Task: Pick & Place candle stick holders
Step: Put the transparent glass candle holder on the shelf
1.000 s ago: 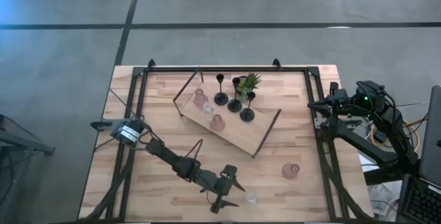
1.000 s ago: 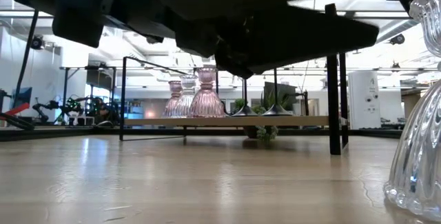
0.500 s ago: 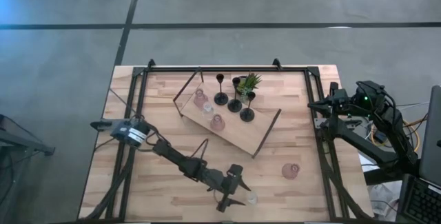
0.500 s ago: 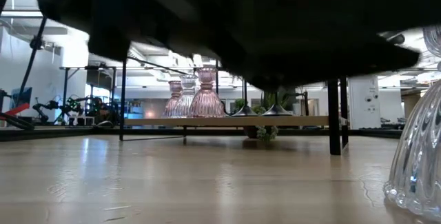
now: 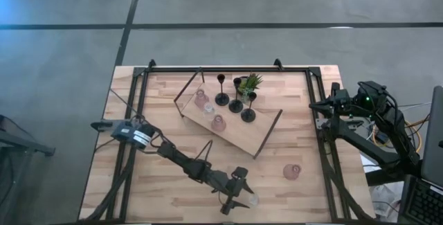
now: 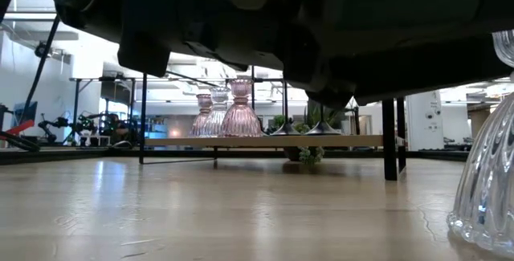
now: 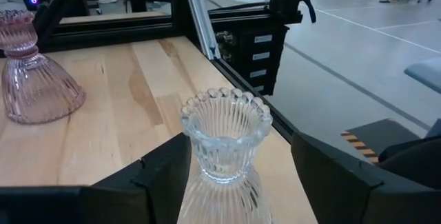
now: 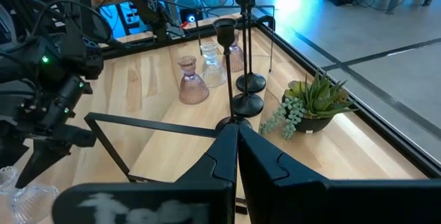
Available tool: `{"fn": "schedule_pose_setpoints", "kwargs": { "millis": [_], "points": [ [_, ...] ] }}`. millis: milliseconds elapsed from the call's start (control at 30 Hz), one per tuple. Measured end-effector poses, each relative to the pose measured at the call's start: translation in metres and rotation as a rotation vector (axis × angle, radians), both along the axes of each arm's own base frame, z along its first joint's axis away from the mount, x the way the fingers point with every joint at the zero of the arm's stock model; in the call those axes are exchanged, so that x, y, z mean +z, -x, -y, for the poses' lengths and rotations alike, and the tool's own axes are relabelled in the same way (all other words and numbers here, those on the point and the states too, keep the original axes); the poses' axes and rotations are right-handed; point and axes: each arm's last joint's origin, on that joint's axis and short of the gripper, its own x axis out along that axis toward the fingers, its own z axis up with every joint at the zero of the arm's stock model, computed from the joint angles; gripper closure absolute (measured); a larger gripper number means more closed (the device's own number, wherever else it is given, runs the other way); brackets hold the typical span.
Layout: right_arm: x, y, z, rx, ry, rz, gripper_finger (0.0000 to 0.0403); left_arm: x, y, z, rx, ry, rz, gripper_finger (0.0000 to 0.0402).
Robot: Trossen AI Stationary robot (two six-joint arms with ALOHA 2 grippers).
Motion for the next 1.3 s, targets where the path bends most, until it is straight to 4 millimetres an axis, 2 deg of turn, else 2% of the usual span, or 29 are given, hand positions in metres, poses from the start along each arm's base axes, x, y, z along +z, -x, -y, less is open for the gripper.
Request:
{"fn": "schedule_pose_setpoints", "kwargs": {
  "millis": [333,600,767,900,1133,1300],
  "points": [
    [0.000,0.000,0.000,0.000,0.000,0.000,0.0394,0.006,-0.008,-0.005,-0.006,0.002,0.001,0.0154],
    [0.000,0.000,0.000,0.000,0.000,0.000,0.0394,-0.011,-0.017,-0.005,-0.021,0.014,-0.029,0.0154],
    [0.000,0.000,0.000,0.000,0.000,0.000,0.0394,-0.011,-0.017,-0.004,-0.031,0.028,0.005,0.0157],
    [0.000,0.000,0.000,-0.001,0.000,0.000,0.0394,-0.012,-0.018,-0.004,-0.031,0.022,0.005,0.0186],
    [0.000,0.000,0.000,0.000,0.000,0.000,0.0394,-0.012,-0.018,-0.005,-0.013,0.030,0.001,0.0277],
    [0.000,0.000,0.000,0.000,0.000,0.000,0.0394,-0.013,-0.019,-0.008,0.093,0.066,-0.015,0.0280]
  ]
}}
